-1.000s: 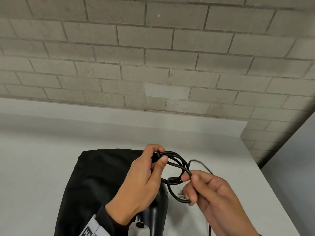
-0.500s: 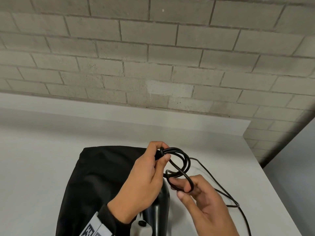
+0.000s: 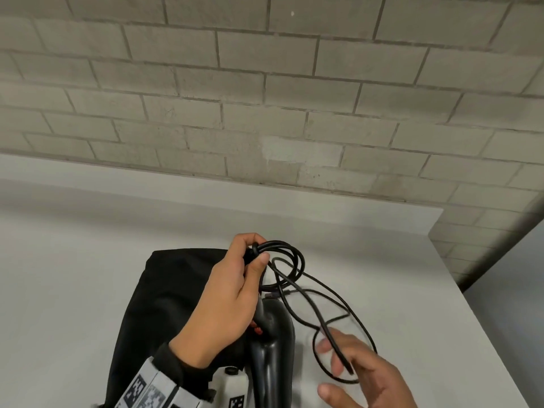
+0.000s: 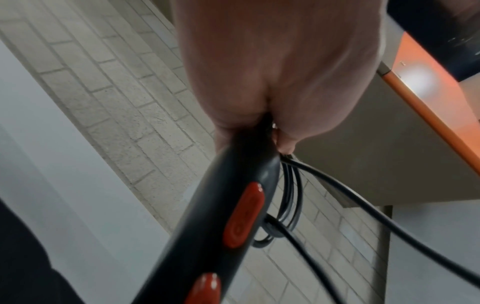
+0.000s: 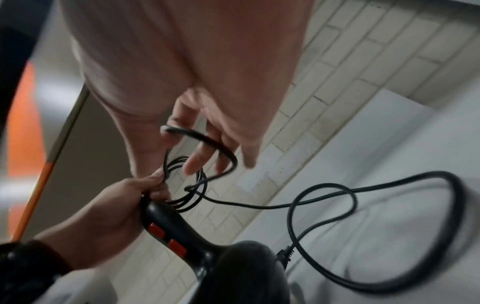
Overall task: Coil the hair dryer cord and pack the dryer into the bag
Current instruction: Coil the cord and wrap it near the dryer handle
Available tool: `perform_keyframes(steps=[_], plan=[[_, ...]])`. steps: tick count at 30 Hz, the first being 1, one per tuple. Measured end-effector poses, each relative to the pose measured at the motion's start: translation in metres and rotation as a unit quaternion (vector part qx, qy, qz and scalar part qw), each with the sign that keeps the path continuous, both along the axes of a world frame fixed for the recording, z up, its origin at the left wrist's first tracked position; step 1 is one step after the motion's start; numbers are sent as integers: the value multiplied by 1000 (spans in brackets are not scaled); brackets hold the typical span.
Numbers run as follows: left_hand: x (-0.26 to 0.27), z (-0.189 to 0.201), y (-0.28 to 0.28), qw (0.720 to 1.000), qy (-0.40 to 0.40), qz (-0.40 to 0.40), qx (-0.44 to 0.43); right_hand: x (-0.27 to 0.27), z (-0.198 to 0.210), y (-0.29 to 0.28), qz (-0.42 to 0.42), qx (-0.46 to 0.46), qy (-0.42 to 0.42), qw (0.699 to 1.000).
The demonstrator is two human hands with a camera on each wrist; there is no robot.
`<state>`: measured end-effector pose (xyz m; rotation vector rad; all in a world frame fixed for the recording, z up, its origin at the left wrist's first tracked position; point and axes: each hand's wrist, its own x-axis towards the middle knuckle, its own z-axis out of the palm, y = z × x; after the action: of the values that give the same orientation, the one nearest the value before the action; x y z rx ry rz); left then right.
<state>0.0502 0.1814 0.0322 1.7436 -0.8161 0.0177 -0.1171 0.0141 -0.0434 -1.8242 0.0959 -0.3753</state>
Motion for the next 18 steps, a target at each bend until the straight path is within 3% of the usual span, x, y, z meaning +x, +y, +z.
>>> perform_keyframes(steps=[2, 6, 12, 15, 18], plan=[[1, 0, 0, 1000, -1, 2, 2, 1, -8, -3, -30, 1, -74, 997], [2, 0, -2, 1000, -2, -3, 9, -2, -8, -7, -90, 124, -161, 975], [-1, 0, -5, 1000, -6, -13, 17, -17, 21, -23, -216, 344, -98, 909], [-3, 1, -7, 999, -7, -22, 21, -23, 19, -41, -238, 357, -48, 902], [-4, 3, -10, 999, -8, -22, 26, -20, 11, -48, -293, 296, -4, 909]])
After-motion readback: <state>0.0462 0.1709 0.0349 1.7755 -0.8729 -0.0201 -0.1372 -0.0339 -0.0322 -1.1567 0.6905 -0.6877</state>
